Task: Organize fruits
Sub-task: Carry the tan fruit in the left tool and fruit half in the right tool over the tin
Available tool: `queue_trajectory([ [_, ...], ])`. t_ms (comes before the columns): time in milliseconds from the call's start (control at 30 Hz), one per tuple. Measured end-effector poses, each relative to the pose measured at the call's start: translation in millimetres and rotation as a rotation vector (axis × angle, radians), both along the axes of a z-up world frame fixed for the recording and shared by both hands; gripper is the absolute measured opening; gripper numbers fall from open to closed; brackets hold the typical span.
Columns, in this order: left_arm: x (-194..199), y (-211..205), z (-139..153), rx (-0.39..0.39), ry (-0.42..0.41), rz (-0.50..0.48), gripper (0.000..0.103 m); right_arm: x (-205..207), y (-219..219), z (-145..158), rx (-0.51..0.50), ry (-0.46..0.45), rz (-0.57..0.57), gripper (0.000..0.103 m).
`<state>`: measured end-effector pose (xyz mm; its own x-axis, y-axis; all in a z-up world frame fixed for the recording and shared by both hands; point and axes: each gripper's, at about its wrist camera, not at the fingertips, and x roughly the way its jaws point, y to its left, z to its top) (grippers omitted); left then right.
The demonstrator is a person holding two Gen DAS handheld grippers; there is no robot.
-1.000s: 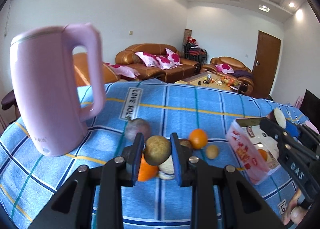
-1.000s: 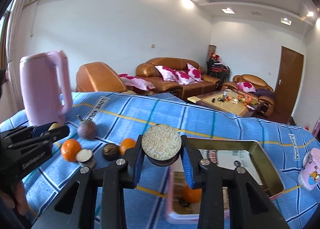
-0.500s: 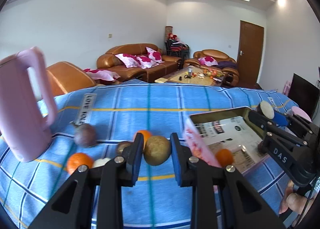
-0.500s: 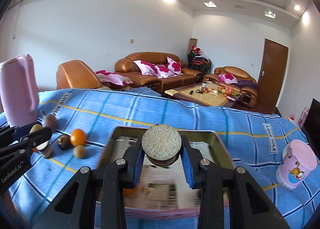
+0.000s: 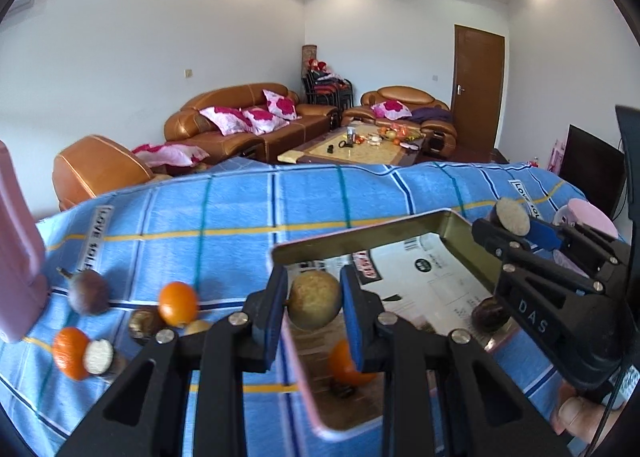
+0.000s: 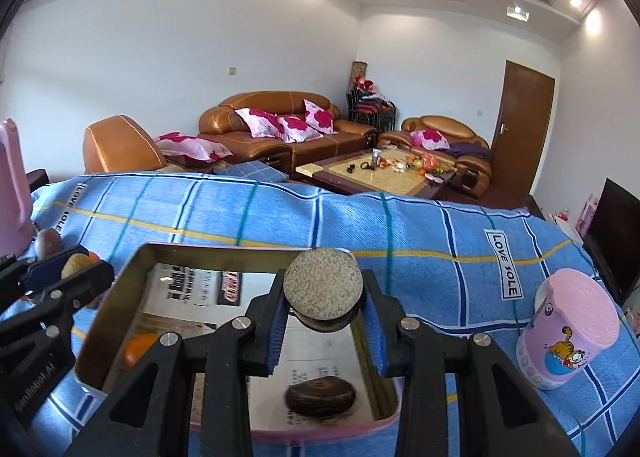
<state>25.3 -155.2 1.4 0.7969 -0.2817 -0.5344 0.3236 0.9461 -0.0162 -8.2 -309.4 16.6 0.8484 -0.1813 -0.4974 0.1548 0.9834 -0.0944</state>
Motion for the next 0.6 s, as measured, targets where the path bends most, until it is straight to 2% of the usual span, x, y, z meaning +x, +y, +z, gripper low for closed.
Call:
queue_trajectory([
  [233, 11, -22, -8, 0.013, 0.020, -0.007, 0.028, 15, -7, -11, 0.024, 0.070, -0.002, 0.037],
  [400, 15, -21, -9, 0.000, 0.035, -0.008, 0.028, 22, -8, -21, 0.040, 0.125, 0.008, 0.037],
  [600, 21, -21, -13, 0.013, 0.070, -0.009, 0.028, 25, 1, -25, 0.036, 0.149, 0.041, 0.037],
])
